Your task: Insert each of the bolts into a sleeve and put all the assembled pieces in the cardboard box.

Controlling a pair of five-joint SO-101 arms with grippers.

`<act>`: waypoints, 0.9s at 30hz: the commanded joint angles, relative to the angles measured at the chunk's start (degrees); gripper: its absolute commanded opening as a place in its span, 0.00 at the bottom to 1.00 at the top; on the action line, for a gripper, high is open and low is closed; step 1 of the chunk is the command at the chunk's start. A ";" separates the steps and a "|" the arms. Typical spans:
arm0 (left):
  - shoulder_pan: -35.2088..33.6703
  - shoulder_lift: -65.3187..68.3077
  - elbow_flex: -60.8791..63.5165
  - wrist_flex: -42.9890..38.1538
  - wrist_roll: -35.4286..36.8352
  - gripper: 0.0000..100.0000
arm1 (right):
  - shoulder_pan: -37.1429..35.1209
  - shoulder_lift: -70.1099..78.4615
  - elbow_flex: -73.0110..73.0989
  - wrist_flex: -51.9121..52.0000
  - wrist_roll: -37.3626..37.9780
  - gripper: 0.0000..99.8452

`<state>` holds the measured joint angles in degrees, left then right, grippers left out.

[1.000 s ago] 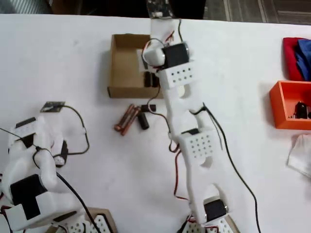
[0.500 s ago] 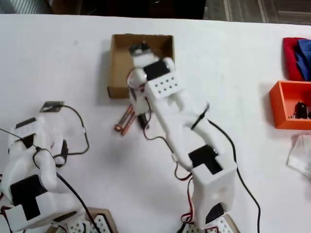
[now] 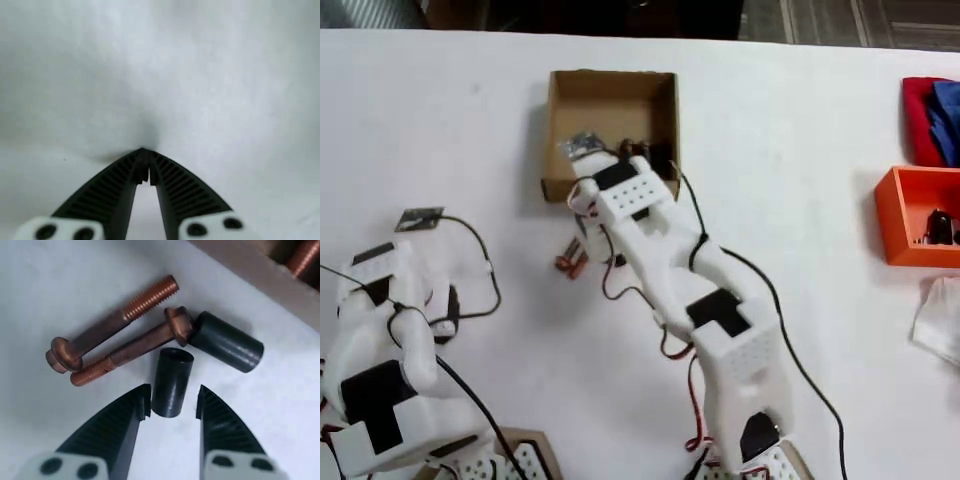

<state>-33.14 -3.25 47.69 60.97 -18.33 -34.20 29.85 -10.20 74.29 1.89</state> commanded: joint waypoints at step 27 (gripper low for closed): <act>1.32 0.18 -1.36 -3.60 0.26 0.03 | -0.22 4.35 -0.18 -4.44 8.62 0.01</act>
<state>-33.14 -3.25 47.69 60.97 -18.33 -33.67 34.24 -10.37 71.21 10.07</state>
